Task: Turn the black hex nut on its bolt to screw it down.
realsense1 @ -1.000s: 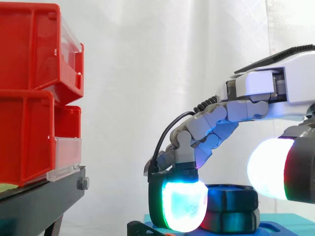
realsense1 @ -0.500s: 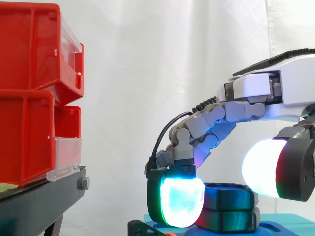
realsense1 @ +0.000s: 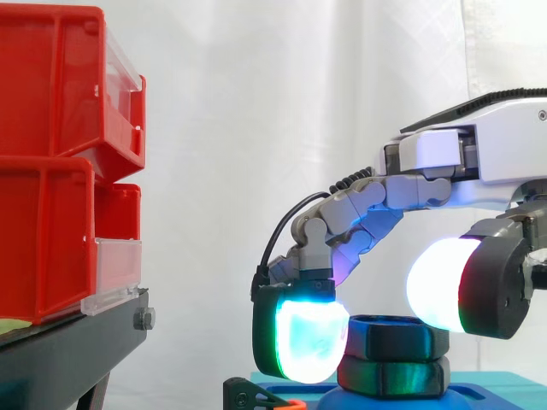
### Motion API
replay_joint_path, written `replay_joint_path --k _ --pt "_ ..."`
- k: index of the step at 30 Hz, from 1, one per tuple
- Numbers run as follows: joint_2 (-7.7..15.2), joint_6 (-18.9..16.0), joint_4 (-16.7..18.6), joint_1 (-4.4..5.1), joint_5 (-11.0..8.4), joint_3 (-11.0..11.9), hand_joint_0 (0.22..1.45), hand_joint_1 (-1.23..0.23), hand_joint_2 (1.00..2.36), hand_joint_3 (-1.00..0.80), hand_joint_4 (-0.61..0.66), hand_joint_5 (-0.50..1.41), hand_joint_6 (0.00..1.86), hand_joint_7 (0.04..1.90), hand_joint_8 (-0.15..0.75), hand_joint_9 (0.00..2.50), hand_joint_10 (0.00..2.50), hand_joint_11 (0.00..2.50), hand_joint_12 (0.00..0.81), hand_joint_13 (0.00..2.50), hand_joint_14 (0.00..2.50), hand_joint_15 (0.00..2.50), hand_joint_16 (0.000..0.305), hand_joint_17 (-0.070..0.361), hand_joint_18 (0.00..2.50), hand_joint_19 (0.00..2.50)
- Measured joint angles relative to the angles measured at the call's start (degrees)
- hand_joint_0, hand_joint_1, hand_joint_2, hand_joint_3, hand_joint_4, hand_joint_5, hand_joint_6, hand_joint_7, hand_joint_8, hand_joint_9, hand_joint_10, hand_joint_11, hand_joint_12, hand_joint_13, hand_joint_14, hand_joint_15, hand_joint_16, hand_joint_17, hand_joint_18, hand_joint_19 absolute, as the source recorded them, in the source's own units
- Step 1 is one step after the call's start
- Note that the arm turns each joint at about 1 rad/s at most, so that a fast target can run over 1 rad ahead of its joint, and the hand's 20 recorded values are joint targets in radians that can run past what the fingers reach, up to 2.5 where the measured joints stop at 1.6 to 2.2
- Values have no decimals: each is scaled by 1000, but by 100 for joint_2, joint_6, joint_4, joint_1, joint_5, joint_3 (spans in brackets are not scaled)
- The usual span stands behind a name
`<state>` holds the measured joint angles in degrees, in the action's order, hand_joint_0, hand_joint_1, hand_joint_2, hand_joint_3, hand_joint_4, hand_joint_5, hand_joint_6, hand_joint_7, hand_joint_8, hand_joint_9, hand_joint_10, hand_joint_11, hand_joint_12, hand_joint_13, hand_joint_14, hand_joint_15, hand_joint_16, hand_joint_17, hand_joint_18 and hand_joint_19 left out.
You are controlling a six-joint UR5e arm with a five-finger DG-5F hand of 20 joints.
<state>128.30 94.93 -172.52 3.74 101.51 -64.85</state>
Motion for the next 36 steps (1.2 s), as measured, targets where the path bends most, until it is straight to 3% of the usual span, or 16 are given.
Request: replay_joint_path --k 15,36 --pt "1 16 35 -40 -17 0 532 -235 1000 -500 90 -15 504 1214 227 720 0 0 295 482 0 0 43 96 446 338" --pt "1 17 43 -6 -29 0 416 -532 1000 -500 257 -61 502 1175 281 613 0 0 352 470 0 0 53 119 474 296"
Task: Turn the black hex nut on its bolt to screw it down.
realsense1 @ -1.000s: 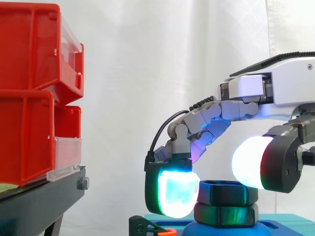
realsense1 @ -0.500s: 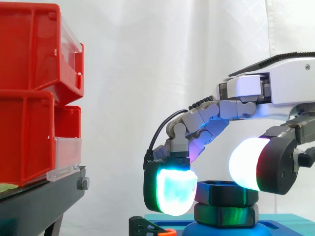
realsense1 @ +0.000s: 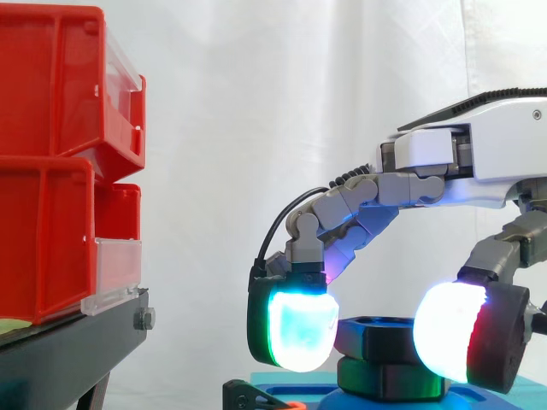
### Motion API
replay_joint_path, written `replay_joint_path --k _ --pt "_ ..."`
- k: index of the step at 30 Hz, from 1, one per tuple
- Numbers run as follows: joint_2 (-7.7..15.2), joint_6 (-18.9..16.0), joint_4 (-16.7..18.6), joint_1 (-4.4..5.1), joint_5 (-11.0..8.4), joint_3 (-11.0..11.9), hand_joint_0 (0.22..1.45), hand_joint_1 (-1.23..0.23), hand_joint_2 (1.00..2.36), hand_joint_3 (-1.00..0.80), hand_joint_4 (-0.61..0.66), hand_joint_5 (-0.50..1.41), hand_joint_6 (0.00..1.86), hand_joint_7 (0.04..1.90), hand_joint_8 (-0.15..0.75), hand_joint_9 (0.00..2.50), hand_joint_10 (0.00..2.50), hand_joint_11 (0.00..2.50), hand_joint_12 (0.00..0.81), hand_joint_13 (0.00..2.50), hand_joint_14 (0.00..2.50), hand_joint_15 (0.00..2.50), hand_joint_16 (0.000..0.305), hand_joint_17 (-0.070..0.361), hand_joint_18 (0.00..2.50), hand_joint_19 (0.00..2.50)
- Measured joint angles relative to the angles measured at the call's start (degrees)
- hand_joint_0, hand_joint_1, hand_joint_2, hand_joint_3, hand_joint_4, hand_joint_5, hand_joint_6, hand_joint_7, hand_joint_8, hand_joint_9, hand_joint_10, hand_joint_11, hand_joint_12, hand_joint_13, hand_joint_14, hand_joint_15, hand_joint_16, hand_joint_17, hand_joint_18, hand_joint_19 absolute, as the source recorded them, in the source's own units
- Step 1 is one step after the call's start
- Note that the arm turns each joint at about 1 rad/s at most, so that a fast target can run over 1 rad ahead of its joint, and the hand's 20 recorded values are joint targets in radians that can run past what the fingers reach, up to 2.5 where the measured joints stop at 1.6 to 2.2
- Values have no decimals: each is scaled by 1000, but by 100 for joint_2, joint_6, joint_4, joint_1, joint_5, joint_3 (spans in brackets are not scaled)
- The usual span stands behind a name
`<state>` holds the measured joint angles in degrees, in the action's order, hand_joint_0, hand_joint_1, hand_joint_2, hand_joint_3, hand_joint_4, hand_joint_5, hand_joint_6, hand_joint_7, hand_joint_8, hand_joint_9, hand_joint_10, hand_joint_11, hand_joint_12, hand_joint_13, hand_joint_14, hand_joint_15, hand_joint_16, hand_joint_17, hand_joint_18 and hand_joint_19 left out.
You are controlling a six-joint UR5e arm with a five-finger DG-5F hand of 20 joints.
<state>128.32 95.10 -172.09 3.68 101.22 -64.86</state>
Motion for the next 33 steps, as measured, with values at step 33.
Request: replay_joint_path --k 33 --pt "0 -2 -44 9 29 -8 586 -665 1002 -478 193 -69 500 1246 231 609 1 0 292 453 0 9 40 91 432 319"
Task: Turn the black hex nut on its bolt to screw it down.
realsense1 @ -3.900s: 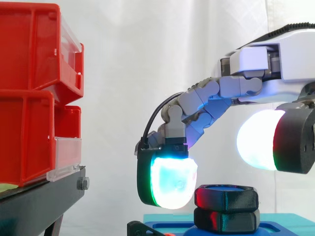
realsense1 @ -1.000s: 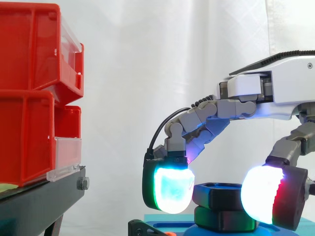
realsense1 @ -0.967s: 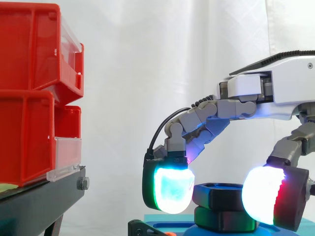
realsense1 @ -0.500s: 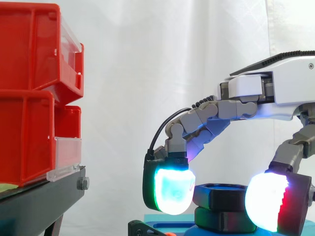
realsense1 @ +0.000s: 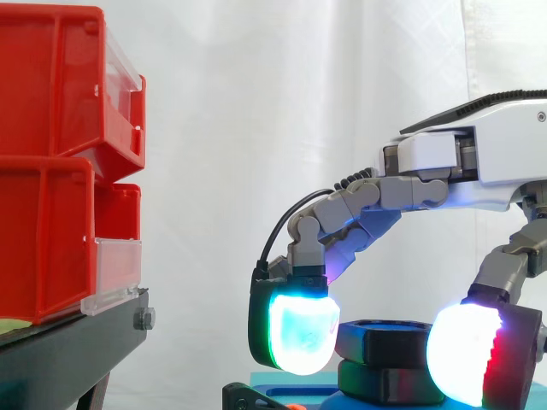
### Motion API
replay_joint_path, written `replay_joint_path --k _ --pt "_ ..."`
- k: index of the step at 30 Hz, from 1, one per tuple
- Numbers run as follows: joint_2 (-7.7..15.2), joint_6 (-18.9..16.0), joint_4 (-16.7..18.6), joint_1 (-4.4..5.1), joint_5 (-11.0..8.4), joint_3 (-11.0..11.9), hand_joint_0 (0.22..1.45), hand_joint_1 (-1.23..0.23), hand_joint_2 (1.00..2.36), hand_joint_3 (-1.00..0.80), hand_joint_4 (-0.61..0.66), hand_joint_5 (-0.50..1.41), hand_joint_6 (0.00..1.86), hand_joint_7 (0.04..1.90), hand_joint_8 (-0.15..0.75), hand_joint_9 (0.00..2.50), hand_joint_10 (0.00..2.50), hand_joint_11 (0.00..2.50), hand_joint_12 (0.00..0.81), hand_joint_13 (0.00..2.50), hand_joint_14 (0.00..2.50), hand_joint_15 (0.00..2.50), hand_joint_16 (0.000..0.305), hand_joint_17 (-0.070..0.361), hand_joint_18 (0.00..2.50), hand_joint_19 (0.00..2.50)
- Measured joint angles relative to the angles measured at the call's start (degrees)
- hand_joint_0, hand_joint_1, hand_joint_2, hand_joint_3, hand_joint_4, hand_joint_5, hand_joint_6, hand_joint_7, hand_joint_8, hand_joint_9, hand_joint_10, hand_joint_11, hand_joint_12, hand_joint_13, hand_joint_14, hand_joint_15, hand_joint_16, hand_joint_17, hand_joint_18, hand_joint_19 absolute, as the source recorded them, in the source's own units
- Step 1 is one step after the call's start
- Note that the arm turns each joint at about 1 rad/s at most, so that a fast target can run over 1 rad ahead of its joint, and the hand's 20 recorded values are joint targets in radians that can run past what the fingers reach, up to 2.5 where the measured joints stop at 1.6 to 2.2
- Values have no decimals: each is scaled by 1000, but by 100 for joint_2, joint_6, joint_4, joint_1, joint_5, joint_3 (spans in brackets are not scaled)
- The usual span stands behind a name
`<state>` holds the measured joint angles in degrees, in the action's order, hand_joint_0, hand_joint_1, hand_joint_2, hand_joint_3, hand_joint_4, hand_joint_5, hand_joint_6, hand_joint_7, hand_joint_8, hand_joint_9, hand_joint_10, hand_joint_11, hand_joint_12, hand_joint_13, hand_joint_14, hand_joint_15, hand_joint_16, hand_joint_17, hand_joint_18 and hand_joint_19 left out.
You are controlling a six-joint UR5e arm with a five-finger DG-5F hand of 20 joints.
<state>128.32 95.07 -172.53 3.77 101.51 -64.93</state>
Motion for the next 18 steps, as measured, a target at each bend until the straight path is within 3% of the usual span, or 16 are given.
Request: replay_joint_path --k 4,11,18 --pt "0 -5 -11 1 0 -1 501 -586 1000 -500 236 -81 502 1152 246 613 0 0 312 463 0 14 45 101 446 311" --pt "-5 -36 15 9 1 29 469 -508 1000 -500 248 -110 503 974 261 605 0 0 328 460 0 18 49 110 455 323" --pt "-9 -86 -153 9 -11 370 469 -486 1000 -500 255 -118 503 939 261 594 0 0 331 455 0 16 50 112 451 324"
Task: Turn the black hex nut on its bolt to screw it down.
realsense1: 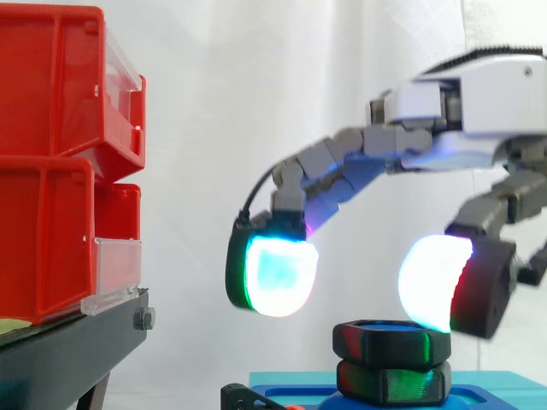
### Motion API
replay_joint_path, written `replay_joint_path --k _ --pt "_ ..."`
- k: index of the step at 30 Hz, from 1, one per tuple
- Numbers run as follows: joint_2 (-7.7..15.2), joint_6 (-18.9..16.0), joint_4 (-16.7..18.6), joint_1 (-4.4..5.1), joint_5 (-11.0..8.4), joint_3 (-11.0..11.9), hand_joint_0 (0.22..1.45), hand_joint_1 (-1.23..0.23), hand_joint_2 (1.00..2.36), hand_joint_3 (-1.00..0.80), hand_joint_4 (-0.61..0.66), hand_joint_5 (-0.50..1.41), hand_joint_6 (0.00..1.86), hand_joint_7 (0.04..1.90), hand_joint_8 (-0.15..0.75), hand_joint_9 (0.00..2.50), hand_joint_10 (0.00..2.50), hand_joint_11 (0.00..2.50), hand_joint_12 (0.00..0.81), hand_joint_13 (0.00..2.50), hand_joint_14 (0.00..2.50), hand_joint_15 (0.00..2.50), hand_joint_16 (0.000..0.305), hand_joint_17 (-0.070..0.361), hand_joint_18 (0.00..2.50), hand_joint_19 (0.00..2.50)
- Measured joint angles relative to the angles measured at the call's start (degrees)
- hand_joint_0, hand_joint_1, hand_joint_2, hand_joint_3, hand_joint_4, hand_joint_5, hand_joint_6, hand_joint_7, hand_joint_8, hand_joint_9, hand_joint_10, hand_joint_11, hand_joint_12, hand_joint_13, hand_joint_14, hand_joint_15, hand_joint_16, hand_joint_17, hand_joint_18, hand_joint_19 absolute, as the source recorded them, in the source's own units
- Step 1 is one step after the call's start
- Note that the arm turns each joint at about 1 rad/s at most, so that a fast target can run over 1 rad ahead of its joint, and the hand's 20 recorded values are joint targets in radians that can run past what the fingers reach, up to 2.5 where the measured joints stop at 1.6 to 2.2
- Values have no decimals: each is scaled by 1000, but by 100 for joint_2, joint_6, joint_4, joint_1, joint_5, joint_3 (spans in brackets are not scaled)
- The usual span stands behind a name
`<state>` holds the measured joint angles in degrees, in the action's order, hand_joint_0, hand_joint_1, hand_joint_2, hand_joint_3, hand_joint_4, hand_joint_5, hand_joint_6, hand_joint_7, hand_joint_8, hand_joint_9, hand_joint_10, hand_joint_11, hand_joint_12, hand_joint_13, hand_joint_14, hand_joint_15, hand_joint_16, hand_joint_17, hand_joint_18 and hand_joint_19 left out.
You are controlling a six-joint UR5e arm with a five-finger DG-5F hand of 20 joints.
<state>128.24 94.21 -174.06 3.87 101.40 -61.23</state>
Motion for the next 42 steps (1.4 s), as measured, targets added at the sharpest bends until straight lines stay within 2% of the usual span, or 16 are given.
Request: replay_joint_path --k 2,6,10,18,22,27,30,33,36,39,42 --pt "0 -3 -157 0 -1 141 469 -485 1000 -500 252 -118 503 936 259 596 0 0 331 455 0 13 50 112 451 325" --pt "0 13 -704 2 -15 484 472 -476 1000 -500 251 -117 503 934 259 596 0 0 332 455 0 15 50 112 450 327" --pt "-2 38 -1180 1 -4 669 472 -476 1000 -500 249 -117 503 934 261 599 0 0 332 454 0 18 50 112 447 328" --pt "-195 265 -2079 -92 9 750 472 -474 1000 -500 250 -116 503 937 262 602 0 0 333 455 0 16 50 112 443 321" --pt "-318 349 -2355 -106 -1 751 474 -473 1000 -500 247 -116 503 940 258 603 0 0 331 442 0 10 51 115 408 308" --pt "-710 375 -2747 -140 -2 725 477 -475 1000 -500 249 -116 503 939 260 614 0 0 334 427 0 7 52 116 388 300" --pt "-944 372 -2974 -159 3 616 477 -475 1000 -500 246 -116 503 935 257 611 0 0 333 417 0 11 52 117 382 298" --pt "-1236 326 -3048 -165 -8 352 479 -479 1000 -500 245 -117 503 927 256 611 0 0 332 412 0 4 52 117 372 304" --pt "-1627 190 -2846 -158 -72 -49 480 -480 1000 -500 243 -118 503 917 256 612 0 0 332 404 0 1 52 116 364 297" --pt "-2037 -7 -2481 -137 -201 -548 481 -480 1000 -500 245 -122 503 907 254 613 0 0 329 398 1 0 52 116 364 288" --pt "-2270 -213 -2231 -121 -280 -1003 482 -482 1000 -500 239 -125 503 893 252 606 0 0 327 398 0 0 51 115 363 288"
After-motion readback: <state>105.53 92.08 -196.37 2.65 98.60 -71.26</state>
